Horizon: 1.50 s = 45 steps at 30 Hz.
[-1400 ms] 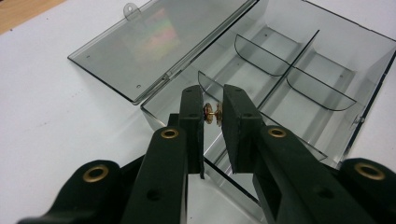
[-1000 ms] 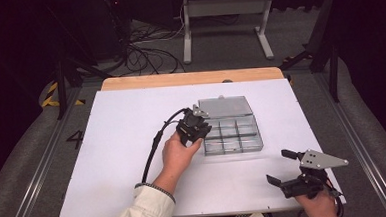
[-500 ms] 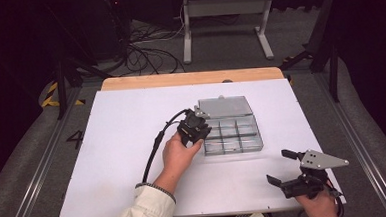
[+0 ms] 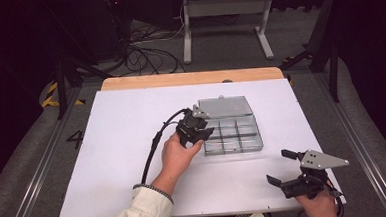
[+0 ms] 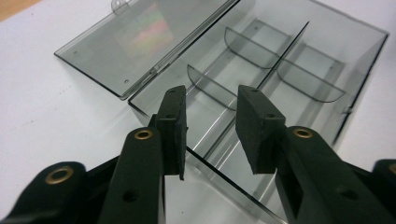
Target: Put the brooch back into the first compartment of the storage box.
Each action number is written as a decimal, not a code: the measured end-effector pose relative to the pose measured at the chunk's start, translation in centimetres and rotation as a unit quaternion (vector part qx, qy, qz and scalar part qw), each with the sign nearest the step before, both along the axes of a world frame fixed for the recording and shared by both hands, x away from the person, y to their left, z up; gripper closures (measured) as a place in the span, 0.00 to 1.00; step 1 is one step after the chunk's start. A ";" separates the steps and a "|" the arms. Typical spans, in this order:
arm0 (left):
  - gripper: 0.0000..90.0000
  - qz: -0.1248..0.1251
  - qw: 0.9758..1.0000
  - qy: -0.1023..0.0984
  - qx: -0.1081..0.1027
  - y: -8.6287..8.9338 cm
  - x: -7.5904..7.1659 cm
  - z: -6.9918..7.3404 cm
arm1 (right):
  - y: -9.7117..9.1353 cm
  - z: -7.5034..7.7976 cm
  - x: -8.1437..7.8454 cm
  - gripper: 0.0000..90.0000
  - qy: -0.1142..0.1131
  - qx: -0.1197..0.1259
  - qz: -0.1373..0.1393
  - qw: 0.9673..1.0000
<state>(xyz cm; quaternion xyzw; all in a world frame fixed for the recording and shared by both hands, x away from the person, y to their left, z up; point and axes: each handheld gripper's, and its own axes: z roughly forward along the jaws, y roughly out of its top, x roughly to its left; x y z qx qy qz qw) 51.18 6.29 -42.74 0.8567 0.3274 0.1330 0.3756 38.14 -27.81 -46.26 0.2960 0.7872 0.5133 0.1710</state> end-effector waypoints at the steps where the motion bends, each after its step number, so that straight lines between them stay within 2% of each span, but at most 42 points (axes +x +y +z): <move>1: 0.69 -0.002 1.000 -0.001 -0.003 0.1 -0.1 0.2 | 0.0 0.0 0.0 0.01 0.000 -0.001 0.000 1.000; 8: 0.60 -0.017 0.999 -0.007 -0.029 0.8 -1.3 1.7 | 0.1 0.0 0.0 0.01 0.001 -0.002 -0.001 1.000; 12: 0.57 -0.020 0.999 -0.016 -0.029 1.1 -1.9 2.2 | 0.1 0.0 0.0 0.01 0.001 -0.002 -0.001 1.000; 20: 0.56 -0.017 0.999 -0.018 -0.039 2.1 -2.4 2.7 | 0.1 0.0 0.0 0.01 0.002 -0.001 -0.002 1.000; 27: 0.55 -0.027 0.998 -0.022 -0.045 2.3 -3.1 3.1 | 0.2 -0.1 0.0 0.01 0.002 -0.001 -0.002 1.000; 32: 0.50 -0.039 0.997 -0.035 -0.055 2.8 -4.2 3.5 | 0.1 0.0 0.0 0.01 0.001 0.000 -0.002 1.000; 36: 0.45 -0.045 0.995 -0.047 -0.070 3.9 -5.3 3.9 | 0.1 0.0 0.0 0.01 0.000 -0.001 -0.001 1.000; 40: 0.40 -0.042 0.993 -0.058 -0.089 5.2 -6.6 4.3 | 0.2 0.0 0.0 0.01 0.000 -0.002 -0.001 1.000; 45: 0.34 -0.036 0.992 -0.073 -0.097 6.9 -8.3 4.1 | 0.3 0.0 0.0 0.01 0.000 -0.004 -0.001 1.000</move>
